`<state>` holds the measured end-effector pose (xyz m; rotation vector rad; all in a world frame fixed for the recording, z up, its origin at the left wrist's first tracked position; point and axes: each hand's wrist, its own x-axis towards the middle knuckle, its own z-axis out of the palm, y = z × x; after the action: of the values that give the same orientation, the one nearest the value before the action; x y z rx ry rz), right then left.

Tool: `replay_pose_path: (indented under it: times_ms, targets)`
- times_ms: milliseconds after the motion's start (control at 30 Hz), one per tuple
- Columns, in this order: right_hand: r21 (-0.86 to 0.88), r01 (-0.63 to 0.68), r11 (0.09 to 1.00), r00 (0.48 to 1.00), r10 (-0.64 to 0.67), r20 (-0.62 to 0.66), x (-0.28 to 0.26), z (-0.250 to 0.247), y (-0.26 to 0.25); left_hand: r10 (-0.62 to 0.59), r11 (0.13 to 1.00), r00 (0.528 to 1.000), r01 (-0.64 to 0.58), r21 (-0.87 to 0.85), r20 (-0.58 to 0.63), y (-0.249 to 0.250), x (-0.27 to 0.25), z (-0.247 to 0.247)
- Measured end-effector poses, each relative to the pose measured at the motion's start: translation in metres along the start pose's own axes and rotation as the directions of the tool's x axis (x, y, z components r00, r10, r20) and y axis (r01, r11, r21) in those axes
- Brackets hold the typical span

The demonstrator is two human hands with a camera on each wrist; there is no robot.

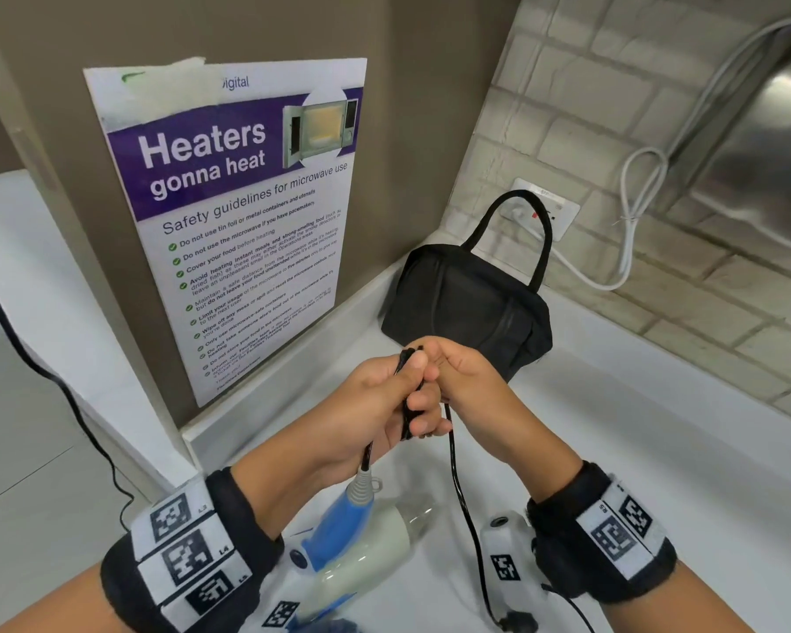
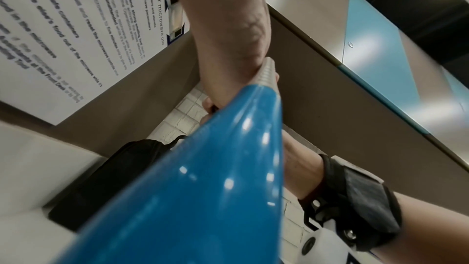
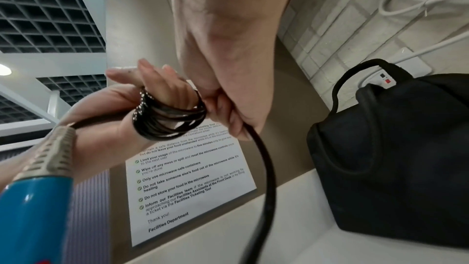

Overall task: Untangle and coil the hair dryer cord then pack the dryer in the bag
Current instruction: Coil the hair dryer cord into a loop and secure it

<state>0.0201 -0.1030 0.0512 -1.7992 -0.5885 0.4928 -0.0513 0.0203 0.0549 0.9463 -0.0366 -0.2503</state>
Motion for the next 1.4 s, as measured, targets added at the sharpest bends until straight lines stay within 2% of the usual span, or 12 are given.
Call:
replay_pose_path:
  times_ms: [133, 300, 433, 633, 767, 867, 1000, 1100, 1167, 1267, 1400]
  targets:
    - [0.013, -0.043, 0.999, 0.998, 0.044, -0.040, -0.002, 0.003, 0.005, -0.047, 0.998, 0.999, 0.047, -0.029, 0.016, 0.002, 0.001, -0.004]
    - [-0.140, -0.036, 0.989, 0.993, 0.020, -0.116, -0.002, 0.003, 0.007, -0.075, 0.997, 0.997, 0.075, -0.007, 0.006, 0.003, 0.004, -0.010]
    - [-0.182, -0.049, 0.982, 0.987, 0.020, -0.160, 0.000, 0.001, 0.006, -0.039, 0.999, 0.996, 0.038, -0.015, -0.086, 0.001, 0.009, -0.010]
    - [-0.087, -0.056, 0.995, 0.978, 0.037, -0.207, 0.006, 0.004, 0.006, 0.023, 0.995, 0.994, -0.033, -0.096, -0.108, 0.001, 0.011, -0.011]
    - [-0.217, -0.013, 0.976, 0.980, -0.031, -0.198, -0.002, 0.010, 0.021, 0.101, 0.992, 0.987, -0.110, -0.066, -0.123, 0.004, 0.011, -0.017]
    - [-0.347, -0.003, 0.938, 0.991, -0.043, -0.125, -0.013, 0.019, 0.031, 0.130, 0.990, 0.984, -0.135, -0.030, -0.121, 0.004, 0.011, -0.018]
    - [-0.590, -0.021, 0.807, 1.000, 0.007, -0.026, -0.025, 0.027, 0.029, 0.167, 0.986, 0.975, -0.165, 0.030, -0.143, 0.000, 0.012, -0.015]
    - [-0.682, 0.008, 0.731, 0.999, 0.024, 0.038, -0.037, 0.039, 0.021, 0.197, 0.980, 0.957, -0.199, 0.013, -0.215, 0.001, 0.016, -0.016]
    - [-0.722, 0.030, 0.691, 0.998, 0.020, 0.060, -0.046, 0.044, 0.014, 0.210, 0.978, 0.950, -0.200, 0.064, -0.231, 0.001, 0.017, -0.017]
    - [-0.773, 0.058, 0.632, 0.998, -0.035, 0.046, -0.055, 0.040, -0.003, 0.230, 0.971, 0.943, -0.205, 0.126, -0.242, 0.002, 0.018, -0.019]
    - [-0.795, 0.129, 0.593, 0.979, -0.206, 0.005, -0.054, 0.028, -0.022, 0.231, 0.961, 0.950, -0.188, 0.202, -0.211, 0.005, 0.017, -0.016]
